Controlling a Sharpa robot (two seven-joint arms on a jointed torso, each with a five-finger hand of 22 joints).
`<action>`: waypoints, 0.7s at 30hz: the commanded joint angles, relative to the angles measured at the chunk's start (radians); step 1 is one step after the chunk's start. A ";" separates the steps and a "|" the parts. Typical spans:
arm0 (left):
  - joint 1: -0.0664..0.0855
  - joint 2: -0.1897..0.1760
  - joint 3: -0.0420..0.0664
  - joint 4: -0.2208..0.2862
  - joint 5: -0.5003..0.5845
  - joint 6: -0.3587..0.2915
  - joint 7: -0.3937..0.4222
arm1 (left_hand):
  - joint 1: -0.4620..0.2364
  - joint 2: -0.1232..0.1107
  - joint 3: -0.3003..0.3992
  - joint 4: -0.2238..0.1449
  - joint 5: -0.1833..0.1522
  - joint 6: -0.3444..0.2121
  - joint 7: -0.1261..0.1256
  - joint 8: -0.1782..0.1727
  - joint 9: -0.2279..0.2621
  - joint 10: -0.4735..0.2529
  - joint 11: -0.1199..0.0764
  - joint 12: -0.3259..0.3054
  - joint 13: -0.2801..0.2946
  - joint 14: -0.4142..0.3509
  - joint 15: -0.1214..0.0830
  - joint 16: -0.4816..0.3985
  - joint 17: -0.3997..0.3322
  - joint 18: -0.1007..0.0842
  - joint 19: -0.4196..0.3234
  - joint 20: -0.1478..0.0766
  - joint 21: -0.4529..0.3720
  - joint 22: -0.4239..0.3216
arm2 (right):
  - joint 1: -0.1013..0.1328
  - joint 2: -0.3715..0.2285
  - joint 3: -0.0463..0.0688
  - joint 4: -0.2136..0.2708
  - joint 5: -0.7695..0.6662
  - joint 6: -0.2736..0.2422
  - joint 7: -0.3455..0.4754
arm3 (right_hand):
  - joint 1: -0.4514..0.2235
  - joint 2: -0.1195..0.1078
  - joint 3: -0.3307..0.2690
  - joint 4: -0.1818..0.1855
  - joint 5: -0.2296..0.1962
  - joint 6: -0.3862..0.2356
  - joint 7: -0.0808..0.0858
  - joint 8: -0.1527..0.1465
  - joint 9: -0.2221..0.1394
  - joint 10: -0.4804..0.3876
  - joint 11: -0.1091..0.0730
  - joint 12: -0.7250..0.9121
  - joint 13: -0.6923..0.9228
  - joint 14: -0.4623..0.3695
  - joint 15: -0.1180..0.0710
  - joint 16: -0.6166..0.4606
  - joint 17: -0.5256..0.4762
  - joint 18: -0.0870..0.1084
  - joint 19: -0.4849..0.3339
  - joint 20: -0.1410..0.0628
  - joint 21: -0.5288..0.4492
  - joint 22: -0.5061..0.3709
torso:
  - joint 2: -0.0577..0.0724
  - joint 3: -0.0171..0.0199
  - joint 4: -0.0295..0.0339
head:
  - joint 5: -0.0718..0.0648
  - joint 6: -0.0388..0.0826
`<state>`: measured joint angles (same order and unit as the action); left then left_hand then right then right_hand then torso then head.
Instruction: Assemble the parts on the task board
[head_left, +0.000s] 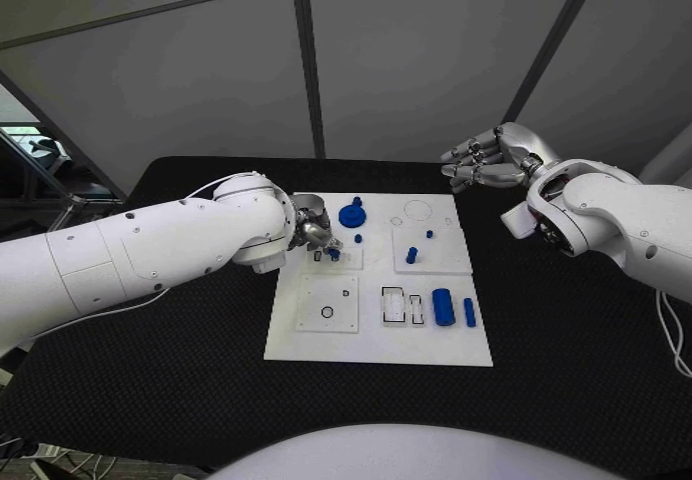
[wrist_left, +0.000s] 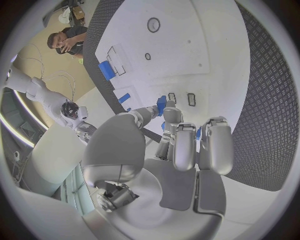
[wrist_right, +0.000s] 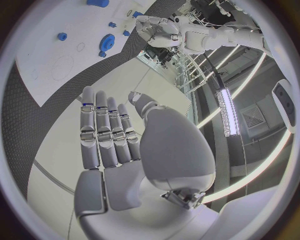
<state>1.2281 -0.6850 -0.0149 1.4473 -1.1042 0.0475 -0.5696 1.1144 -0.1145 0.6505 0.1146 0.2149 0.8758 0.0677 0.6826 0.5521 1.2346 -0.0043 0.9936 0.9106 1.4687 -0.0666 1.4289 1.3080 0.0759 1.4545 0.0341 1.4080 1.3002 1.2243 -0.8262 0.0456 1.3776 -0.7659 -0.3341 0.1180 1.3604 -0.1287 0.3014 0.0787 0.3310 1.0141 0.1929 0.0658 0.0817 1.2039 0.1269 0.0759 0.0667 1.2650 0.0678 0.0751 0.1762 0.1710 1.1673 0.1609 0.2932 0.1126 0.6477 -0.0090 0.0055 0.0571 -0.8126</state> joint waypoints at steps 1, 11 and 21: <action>-0.004 0.003 0.000 0.003 -0.091 -0.069 -0.014 | -0.014 -0.001 0.159 -0.152 0.015 0.003 -0.008 0.007 0.003 0.019 -0.011 0.011 0.010 0.068 -0.008 -0.006 0.174 -0.023 0.009 0.001 0.008 0.010 | 0.002 0.000 0.001 0.000 -0.002 0.003 0.009 | -0.003 0.001 -0.002 -0.002 0.004 -0.001 0.004 0.004 0.000 0.000 0.000 0.001 0.000 0.005 0.001 -0.006 -0.002 0.011 0.004 0.001 -0.003 -0.001 | 0.002 -0.0001 -0.0012 | 0.003 -0.001; -0.018 0.020 0.000 -0.005 -0.131 -0.071 -0.028 | -0.021 -0.007 0.166 -0.156 0.028 0.005 -0.011 0.014 0.008 0.029 -0.014 0.023 0.021 0.068 -0.010 -0.005 0.174 -0.026 0.016 -0.001 0.018 0.026 | 0.002 0.003 0.001 -0.001 -0.002 0.003 0.011 | -0.005 0.001 -0.003 0.000 0.004 -0.001 0.005 0.003 0.000 0.000 0.000 0.001 0.000 0.006 0.001 -0.006 -0.002 0.010 0.004 0.001 -0.004 -0.001 | 0.002 0.0003 -0.0022 | 0.001 -0.005; -0.027 0.031 0.000 -0.021 -0.140 -0.059 -0.034 | -0.023 -0.008 0.167 -0.157 0.030 0.005 -0.012 0.016 0.009 0.031 -0.014 0.025 0.023 0.068 -0.010 -0.005 0.174 -0.027 0.018 -0.002 0.021 0.030 | 0.002 0.004 0.001 -0.002 -0.002 0.004 0.011 | -0.005 0.001 -0.003 0.000 0.004 -0.001 0.005 0.003 0.000 0.000 0.000 0.001 0.000 0.006 0.001 -0.006 -0.002 0.010 0.004 0.001 -0.004 -0.001 | 0.001 0.0005 -0.0018 | 0.000 -0.008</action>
<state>1.2000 -0.6554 -0.0154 1.4275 -1.2234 -0.0106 -0.5895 1.1000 -0.1212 0.6581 0.1089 0.2400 0.8793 0.0643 0.6938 0.5590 1.2429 -0.0055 1.0129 0.9332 1.4655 -0.0698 1.4289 1.3080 0.0688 1.4615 0.0340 1.4235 1.3080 1.2242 -0.8229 0.0456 1.3758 -0.7662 -0.3341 0.1199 1.3604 -0.1287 0.3014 0.0787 0.3310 1.0140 0.1929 0.0658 0.0817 1.2039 0.1269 0.0759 0.0667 1.2650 0.0679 0.0751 0.1753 0.1711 1.1673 0.1609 0.2932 0.1128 0.6496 -0.0093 0.0033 0.0571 -0.8208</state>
